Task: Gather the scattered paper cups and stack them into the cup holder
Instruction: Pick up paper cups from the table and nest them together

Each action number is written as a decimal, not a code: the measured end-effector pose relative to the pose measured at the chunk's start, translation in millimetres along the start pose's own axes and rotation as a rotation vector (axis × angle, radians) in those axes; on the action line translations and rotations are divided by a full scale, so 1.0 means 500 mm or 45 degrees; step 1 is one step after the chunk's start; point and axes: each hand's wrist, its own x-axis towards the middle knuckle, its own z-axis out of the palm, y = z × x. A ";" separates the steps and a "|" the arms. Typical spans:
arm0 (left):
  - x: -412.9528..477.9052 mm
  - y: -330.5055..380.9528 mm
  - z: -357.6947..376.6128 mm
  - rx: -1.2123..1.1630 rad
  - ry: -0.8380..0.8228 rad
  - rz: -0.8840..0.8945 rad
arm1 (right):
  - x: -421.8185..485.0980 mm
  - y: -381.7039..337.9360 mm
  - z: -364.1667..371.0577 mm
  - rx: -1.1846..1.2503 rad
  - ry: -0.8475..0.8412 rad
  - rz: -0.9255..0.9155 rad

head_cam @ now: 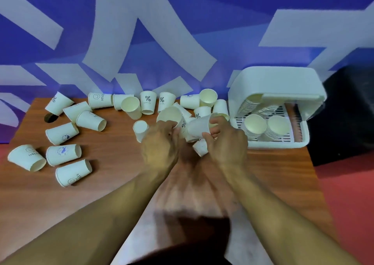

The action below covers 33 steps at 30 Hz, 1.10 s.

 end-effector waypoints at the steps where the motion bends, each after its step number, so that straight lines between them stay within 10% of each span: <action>1: 0.002 0.028 0.007 -0.005 0.015 0.049 | 0.000 0.009 -0.023 -0.009 0.053 -0.018; 15: -0.016 0.301 0.138 -0.121 -0.093 0.506 | 0.007 0.210 -0.257 -0.255 0.327 0.147; 33: 0.023 0.315 0.251 -0.070 -0.339 0.512 | 0.089 0.337 -0.203 -0.407 0.267 0.049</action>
